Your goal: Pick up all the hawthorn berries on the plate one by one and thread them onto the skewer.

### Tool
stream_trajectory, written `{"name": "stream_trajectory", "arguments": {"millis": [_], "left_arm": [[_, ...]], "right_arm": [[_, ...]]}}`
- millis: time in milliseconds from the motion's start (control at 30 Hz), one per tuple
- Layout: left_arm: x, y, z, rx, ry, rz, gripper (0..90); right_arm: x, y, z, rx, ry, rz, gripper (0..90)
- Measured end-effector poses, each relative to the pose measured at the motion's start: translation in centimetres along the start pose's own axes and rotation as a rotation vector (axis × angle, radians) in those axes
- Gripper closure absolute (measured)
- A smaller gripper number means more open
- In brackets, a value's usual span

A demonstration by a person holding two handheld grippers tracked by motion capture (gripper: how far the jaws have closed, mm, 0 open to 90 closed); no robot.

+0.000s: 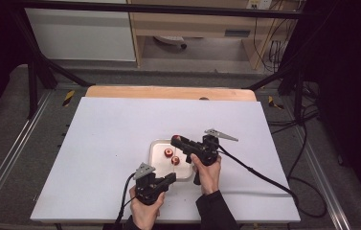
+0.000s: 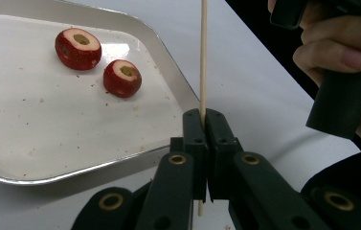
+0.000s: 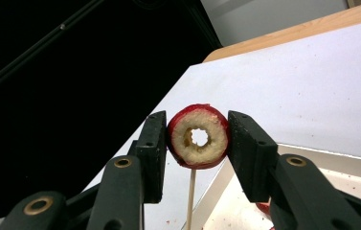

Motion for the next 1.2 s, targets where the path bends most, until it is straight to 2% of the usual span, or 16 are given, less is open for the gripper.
{"name": "stream_trajectory", "arguments": {"millis": [267,400,733,1067,1133,1167,1200], "left_arm": [[0.2,0.8,-0.2,-0.02,-0.005,0.003,88.3],[0.3,1.5,-0.3,-0.014,0.002,0.0,88.5],[0.5,3.0,-1.1,0.015,0.031,0.003,88.5],[0.5,3.3,-1.3,0.057,0.032,0.009,88.5],[0.4,3.2,-1.4,0.08,0.042,0.003,88.5],[0.3,3.1,-1.5,0.091,0.045,-0.003,88.5],[0.2,3.0,-1.6,0.101,0.048,-0.007,88.5]], "right_arm": [[0.1,-0.6,0.0,-0.024,-0.001,-0.031,60.3],[0.1,-1.2,-0.2,-0.038,0.01,-0.054,60.3],[0.2,-2.9,-0.3,-0.061,0.013,-0.115,60.3],[0.2,-3.5,-0.4,-0.077,0.009,-0.138,59.9],[0.1,-3.4,-0.4,-0.094,0.007,-0.132,54.1],[-0.1,-3.2,-0.3,-0.114,-0.003,-0.123,42.9],[-0.1,-3.2,-0.3,-0.114,-0.003,-0.123,42.9]]}}
Point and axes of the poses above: each handheld gripper's, and its own axes: x roughly forward along the jaws, y roughly out of its top, z roughly to its right, the point moved 6 cm from there along x, roughly forward along the jaws, and after that the axes turned 6 degrees about -y, right-handed, at the moved point
